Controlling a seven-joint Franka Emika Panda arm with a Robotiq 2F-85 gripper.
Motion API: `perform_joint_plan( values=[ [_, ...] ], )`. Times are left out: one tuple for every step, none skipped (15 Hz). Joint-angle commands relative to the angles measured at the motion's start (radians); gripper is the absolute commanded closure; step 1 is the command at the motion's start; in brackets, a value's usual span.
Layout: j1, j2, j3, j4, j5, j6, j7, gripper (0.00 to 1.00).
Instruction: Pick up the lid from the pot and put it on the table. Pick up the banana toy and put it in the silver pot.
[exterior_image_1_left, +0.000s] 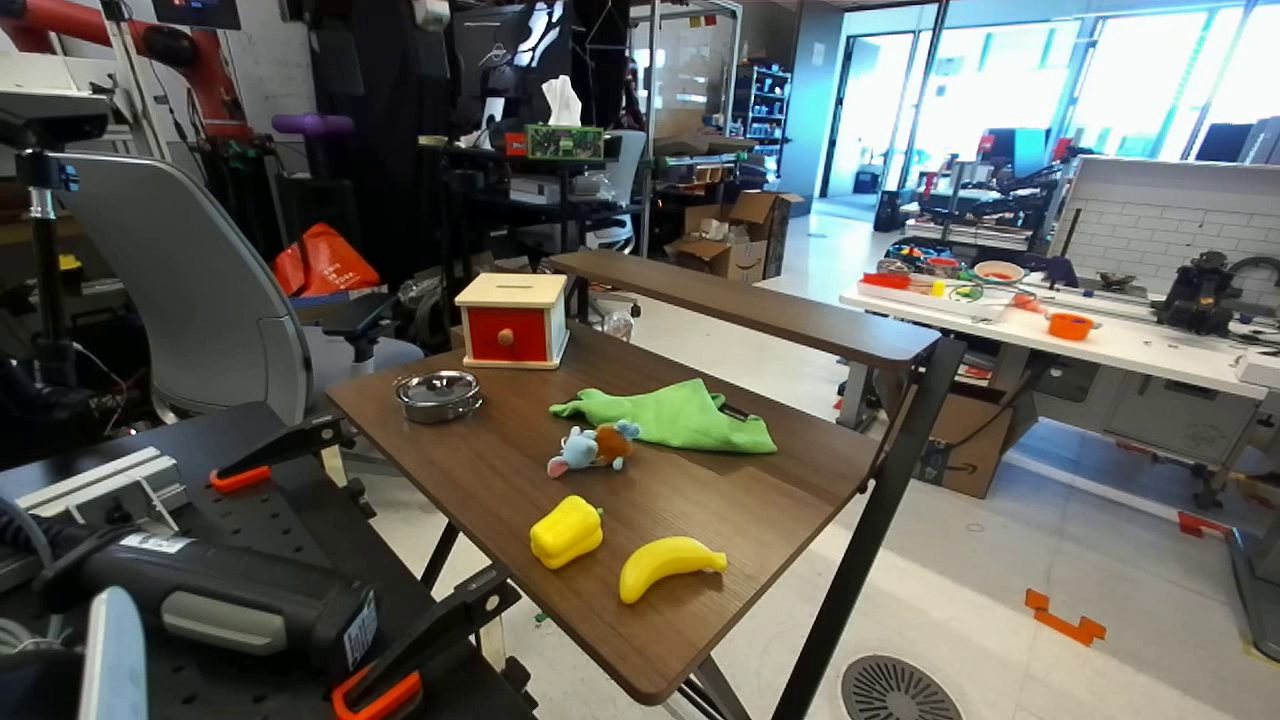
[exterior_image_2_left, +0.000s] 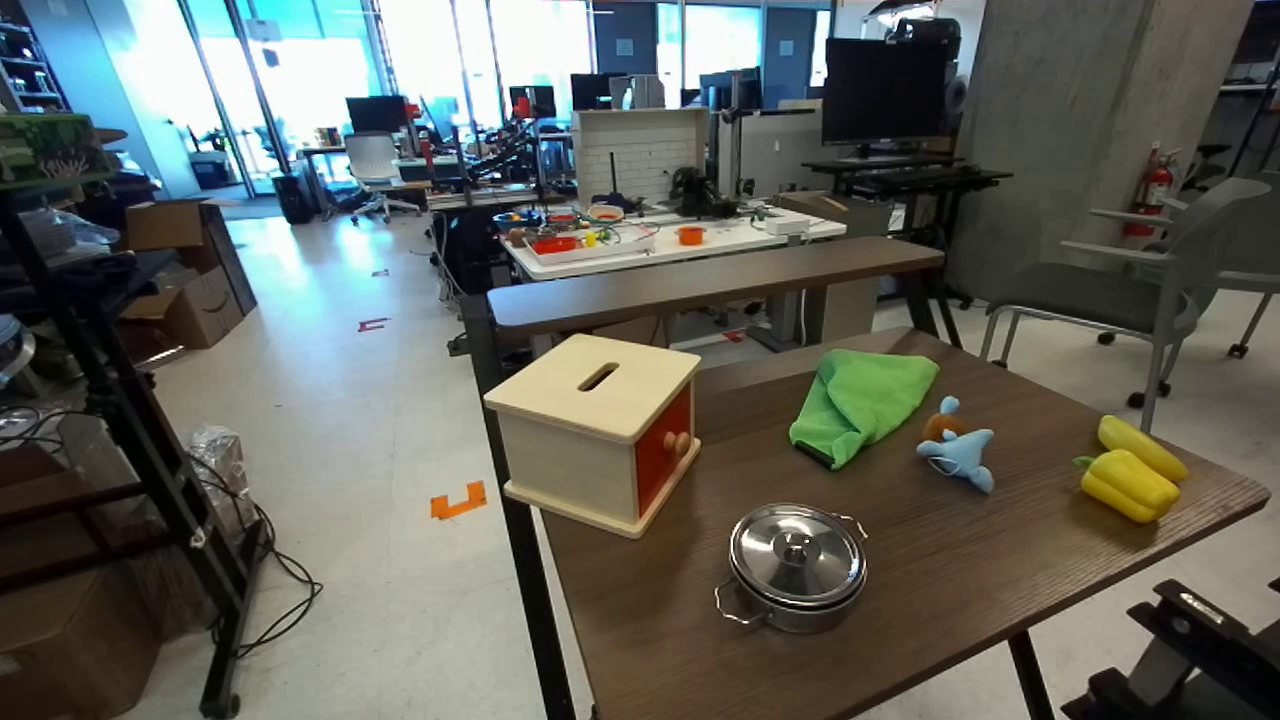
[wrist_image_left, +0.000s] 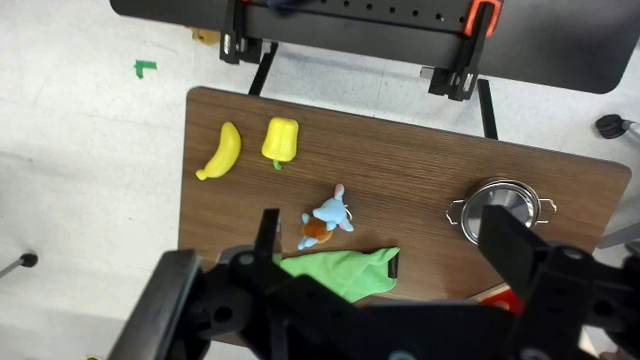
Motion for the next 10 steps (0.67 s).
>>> perform_joint_plan(
  values=[
    [0.05, 0.164, 0.025, 0.026, -0.011, 0.171, -0.059, 0.0],
    [0.062, 0.207, 0.033, 0.026, -0.014, 0.24, -0.073, 0.0],
    [0.076, 0.248, 0.038, 0.022, -0.009, 0.317, -0.095, 0.0],
    [0.092, 0.3, 0.04, 0.024, 0.008, 0.397, -0.124, 0.0],
    [0.102, 0.342, 0.041, 0.03, 0.014, 0.458, -0.152, 0.0],
    [0.118, 0.403, 0.041, 0.043, 0.043, 0.518, -0.199, 0.0],
    [0.13, 0.458, 0.048, 0.059, 0.066, 0.561, -0.236, 0.0],
    [0.14, 0.518, 0.057, 0.079, 0.1, 0.601, -0.283, 0.0],
    [0.144, 0.572, 0.073, 0.103, 0.133, 0.627, -0.322, 0.0],
    [0.142, 0.637, 0.097, 0.139, 0.166, 0.634, -0.361, 0.0]
  ],
)
